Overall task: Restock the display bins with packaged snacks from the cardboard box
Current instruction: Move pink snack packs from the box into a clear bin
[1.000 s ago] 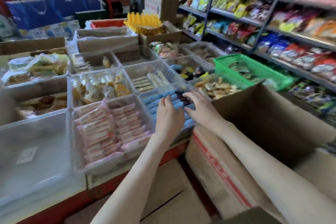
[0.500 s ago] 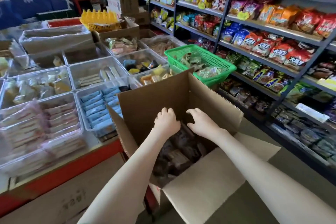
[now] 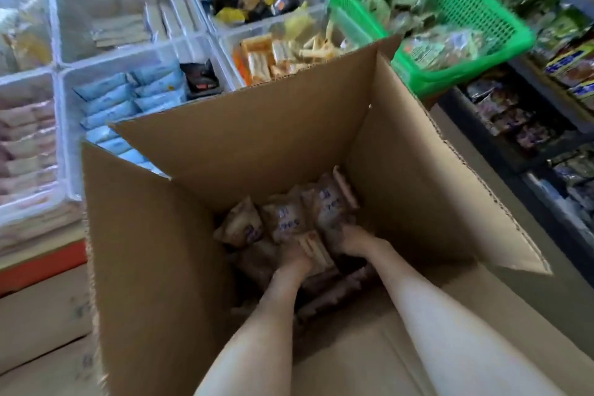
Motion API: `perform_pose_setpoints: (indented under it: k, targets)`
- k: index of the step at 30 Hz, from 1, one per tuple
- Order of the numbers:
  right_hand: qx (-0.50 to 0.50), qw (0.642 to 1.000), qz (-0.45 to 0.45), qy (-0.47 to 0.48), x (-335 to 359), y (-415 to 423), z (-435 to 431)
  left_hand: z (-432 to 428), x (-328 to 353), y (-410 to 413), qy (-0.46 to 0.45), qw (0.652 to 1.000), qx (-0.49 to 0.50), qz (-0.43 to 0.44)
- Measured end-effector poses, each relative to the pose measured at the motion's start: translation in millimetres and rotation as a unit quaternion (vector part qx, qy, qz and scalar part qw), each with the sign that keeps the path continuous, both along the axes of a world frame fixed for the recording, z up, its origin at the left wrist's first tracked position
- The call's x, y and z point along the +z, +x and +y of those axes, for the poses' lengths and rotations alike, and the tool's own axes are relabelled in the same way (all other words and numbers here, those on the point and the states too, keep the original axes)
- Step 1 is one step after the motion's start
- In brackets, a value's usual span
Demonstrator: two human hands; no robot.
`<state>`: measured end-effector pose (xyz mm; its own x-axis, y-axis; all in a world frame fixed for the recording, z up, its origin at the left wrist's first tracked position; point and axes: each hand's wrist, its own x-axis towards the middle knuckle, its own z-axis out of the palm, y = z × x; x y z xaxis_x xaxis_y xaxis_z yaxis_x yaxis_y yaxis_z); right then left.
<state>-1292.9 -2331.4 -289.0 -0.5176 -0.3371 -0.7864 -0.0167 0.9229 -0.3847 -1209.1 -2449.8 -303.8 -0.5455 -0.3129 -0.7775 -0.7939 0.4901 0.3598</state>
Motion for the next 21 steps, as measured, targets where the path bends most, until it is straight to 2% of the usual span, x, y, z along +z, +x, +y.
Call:
perform_pose_setpoints:
  k: [5,9,12,15,21]
  targets:
    - [-0.095,0.99,-0.09,-0.057,-45.3,-3.4,-4.7,2.7,-84.0,-7.9,0.045,0.99,0.122,-0.047]
    - [-0.146,0.98,-0.111,-0.075,-78.2,-5.5,-12.6,5.4,-71.1,-18.8,0.047,0.985,0.166,-0.007]
    - [-0.186,0.97,-0.117,-0.106,-98.8,-1.8,-17.5,9.1,-75.5,-26.7,0.033,0.987,0.157,0.009]
    - [-0.265,0.946,-0.153,-0.108,-106.7,-2.9,-20.6,7.4,-81.2,-29.6,0.027,0.981,0.192,-0.005]
    - [-0.383,0.872,-0.283,-0.117,-95.8,-18.2,-16.7,-1.4,-78.3,-32.1,0.164,0.925,0.343,0.024]
